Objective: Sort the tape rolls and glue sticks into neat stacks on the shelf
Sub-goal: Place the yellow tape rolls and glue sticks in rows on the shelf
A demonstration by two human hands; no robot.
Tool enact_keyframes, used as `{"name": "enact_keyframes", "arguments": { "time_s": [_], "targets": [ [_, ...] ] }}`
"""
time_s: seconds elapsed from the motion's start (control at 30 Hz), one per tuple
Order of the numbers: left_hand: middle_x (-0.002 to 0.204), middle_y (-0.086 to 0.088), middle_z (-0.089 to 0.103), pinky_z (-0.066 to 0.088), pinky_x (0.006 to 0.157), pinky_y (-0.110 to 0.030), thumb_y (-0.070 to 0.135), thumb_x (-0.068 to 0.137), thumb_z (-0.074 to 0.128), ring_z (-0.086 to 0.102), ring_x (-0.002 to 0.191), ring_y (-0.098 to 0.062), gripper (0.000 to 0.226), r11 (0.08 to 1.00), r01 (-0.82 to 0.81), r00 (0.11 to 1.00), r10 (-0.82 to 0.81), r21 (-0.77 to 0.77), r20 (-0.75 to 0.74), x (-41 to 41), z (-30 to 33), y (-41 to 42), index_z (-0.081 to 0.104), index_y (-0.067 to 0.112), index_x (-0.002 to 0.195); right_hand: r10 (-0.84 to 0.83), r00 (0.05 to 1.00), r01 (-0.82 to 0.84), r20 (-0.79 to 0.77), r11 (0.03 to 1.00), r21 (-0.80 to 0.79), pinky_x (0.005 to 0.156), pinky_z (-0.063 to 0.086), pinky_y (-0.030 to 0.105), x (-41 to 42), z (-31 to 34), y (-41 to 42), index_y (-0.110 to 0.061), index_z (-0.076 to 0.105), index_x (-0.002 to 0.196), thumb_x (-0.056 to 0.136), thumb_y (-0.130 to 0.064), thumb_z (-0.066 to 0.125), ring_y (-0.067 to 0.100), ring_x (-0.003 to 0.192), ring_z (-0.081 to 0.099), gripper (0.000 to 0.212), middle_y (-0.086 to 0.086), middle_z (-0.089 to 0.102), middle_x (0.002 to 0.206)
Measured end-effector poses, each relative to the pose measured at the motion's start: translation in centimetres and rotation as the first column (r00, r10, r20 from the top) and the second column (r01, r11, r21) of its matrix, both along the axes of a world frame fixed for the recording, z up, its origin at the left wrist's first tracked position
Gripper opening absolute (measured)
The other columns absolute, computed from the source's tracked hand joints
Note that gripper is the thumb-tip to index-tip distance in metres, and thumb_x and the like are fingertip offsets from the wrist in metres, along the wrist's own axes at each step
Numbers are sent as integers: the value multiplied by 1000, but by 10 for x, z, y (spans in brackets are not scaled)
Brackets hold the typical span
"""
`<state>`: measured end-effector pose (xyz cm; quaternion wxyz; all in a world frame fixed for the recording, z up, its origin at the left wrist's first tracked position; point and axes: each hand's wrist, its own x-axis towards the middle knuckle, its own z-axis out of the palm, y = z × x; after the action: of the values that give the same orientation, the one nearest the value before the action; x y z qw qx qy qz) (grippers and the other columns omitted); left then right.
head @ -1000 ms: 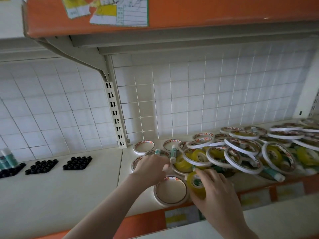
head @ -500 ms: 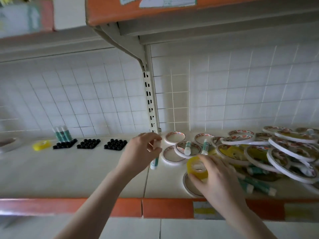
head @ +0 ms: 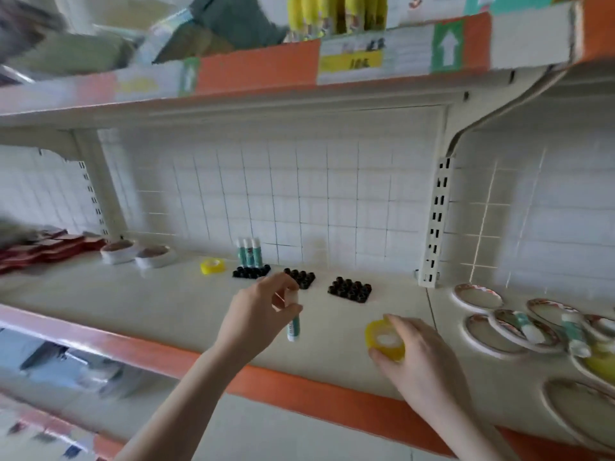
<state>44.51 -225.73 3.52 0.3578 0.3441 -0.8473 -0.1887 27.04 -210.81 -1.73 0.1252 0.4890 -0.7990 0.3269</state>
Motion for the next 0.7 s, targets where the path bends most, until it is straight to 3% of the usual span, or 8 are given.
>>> {"name": "enact_keyframes", "arguments": {
  "time_s": [0.1, 0.33, 0.53, 0.7],
  "targets": [
    [74, 18, 61, 49, 67, -22, 19, 72, 74, 60, 66, 1, 29, 1000, -31, 999, 31, 6, -13, 41, -4, -38, 55, 38, 81, 16, 1000, -16, -6, 1000, 3, 68, 52, 33, 34, -1, -42, -13, 69, 108, 59, -26, 85, 28, 84, 66, 53, 4, 69, 95],
    [71, 18, 61, 48, 65, -21, 21, 72, 74, 60, 66, 1, 22, 999, -35, 999, 35, 0, -2, 96, -9, -115, 59, 33, 82, 23, 999, -25, 43, 998, 49, 90, 40, 26, 87, 10, -116, -25, 52, 131, 80, -39, 67, 17, 117, 52, 55, -4, 56, 127],
    [75, 12, 63, 49, 67, -24, 20, 72, 73, 60, 66, 2, 18, 1000, -12, 1000, 12, -1, -11, 98, -7, -158, 62, 28, 84, 4, 999, -9, 32, 990, 142, 86, 38, 23, 93, 22, -159, -29, 48, 131, 84, -43, 60, 14, 112, 52, 51, -7, 55, 123],
    [80, 10, 64, 52, 70, -34, 20, 74, 70, 61, 73, -8, 18, 999, 41, 999, -41, -32, -6, 78, 1, -190, 63, 27, 88, 10, 1000, -15, 28, 980, 198, 88, 38, 23, 79, 25, -191, -29, 46, 133, 84, -44, 60, 13, 115, 50, 53, -8, 53, 126]
  ]
}}
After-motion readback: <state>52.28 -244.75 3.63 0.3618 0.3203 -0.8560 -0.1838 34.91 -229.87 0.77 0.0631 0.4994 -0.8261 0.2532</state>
